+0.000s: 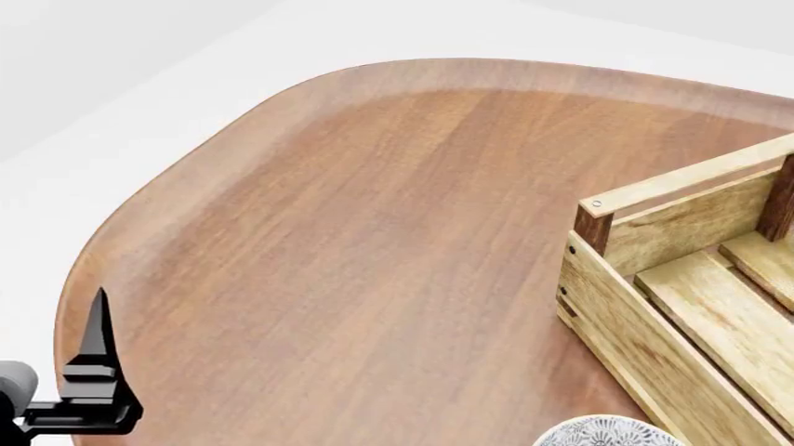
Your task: Pick up the salad dressing and put it in the tray.
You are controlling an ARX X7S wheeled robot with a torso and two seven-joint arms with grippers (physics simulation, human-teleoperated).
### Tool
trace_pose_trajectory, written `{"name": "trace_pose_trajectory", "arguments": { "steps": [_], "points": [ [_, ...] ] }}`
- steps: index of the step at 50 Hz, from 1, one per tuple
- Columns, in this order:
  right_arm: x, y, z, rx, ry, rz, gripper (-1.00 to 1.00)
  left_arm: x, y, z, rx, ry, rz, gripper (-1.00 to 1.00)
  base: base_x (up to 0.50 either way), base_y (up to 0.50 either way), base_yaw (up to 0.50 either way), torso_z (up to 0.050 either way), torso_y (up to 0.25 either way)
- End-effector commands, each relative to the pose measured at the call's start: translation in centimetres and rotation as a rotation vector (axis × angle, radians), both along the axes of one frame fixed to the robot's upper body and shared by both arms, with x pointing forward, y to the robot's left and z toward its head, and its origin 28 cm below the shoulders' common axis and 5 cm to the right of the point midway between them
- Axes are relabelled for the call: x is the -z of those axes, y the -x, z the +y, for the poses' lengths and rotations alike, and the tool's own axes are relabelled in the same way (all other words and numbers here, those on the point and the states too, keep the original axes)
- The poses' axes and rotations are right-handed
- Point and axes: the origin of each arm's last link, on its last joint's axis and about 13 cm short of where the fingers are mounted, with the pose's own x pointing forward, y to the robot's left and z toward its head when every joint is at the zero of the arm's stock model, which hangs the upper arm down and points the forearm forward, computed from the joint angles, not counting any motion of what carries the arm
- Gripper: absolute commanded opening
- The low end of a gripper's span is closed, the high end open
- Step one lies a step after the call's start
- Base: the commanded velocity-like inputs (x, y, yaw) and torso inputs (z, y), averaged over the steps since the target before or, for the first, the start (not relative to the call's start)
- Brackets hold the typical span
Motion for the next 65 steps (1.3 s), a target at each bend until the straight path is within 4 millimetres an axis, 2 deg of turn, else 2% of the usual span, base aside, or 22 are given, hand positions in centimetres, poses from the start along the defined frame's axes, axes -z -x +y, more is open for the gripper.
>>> {"name": "trace_pose_trajectory", "arguments": {
  "steps": [1,17,25,37,65],
  "points": [
    [1.3,-1.0,-1.7,0.079,-0.01,0.054,-1.0,0.0,0.0,0.0,0.0,0.001,-0.001,1.0,0.0,0.0,0.0,0.0,0.0],
    [3.4,-3.0,-2.9,0.122,-0.006,0.131,-1.0,0.0,0.1,0.0,-0.001,0.002,-0.005,1.0,0.0,0.0,0.0,0.0,0.001],
    [5.9,-3.3,-3.3,0.139,-0.02,0.181,-1.0,0.0,0.1,0.1,-0.002,0.001,-0.005,1.0,0.0,0.0,0.0,0.0,0.0],
    [8.3,-3.5,-3.5,0.147,-0.044,0.21,-1.0,-0.1,0.0,0.1,-0.004,-0.003,-0.008,1.0,0.0,0.0,0.0,0.0,0.001],
    [10.8,-3.8,-4.2,0.194,-0.074,0.26,-1.0,-0.3,0.0,0.0,0.0,-0.013,-0.014,1.0,0.0,0.0,0.0,0.0,0.001]
  ]
}}
